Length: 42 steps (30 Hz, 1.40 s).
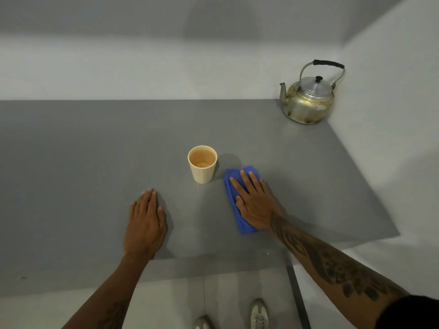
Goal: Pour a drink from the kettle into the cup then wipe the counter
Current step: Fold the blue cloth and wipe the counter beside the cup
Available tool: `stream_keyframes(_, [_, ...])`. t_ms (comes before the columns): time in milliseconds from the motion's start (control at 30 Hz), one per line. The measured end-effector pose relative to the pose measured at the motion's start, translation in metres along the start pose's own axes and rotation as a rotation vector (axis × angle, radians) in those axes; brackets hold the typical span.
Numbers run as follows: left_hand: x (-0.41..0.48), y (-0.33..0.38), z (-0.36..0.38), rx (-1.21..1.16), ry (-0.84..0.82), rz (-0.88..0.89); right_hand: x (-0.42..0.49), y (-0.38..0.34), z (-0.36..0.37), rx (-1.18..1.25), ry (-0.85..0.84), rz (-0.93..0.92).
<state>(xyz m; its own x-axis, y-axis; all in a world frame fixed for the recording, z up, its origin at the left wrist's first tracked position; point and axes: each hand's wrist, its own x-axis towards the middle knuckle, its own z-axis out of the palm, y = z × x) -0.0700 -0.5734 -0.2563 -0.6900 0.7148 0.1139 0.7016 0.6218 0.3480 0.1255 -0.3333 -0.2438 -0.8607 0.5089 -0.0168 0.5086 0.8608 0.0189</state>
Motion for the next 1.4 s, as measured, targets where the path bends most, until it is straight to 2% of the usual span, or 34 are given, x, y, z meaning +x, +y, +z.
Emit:
stream_keyframes(200, [0.001, 0.002, -0.003, 0.008, -0.024, -0.015, 0.030, 0.032, 0.001, 0.042, -0.061, 0.176])
stream_keyframes(400, [0.003, 0.017, -0.010, -0.028, -0.013, -0.084, 0.045, 0.041, -0.018, 0.117, -0.192, 0.115])
stream_keyframes(633, [-0.001, 0.159, 0.002, -0.353, 0.038, -0.021, 0.071, 0.062, -0.058, 0.220, -0.167, 0.105])
stream_keyframes(833, [0.022, 0.241, 0.031, -0.361, -0.039, -0.148, 0.093, 0.072, -0.067, 0.254, -0.239, 0.052])
stream_keyframes(1033, [0.025, 0.248, 0.058, -0.222, -0.087, -0.290, 0.104, 0.078, -0.056, 0.239, -0.342, 0.018])
stream_keyframes(1167, [0.026, 0.249, 0.061, -0.273, -0.052, -0.335, 0.111, 0.081, -0.055, 0.229, -0.314, 0.019])
stream_keyframes(1400, [0.023, 0.247, 0.059, -0.309, -0.035, -0.391, 0.123, 0.083, -0.082, 0.271, -0.375, -0.029])
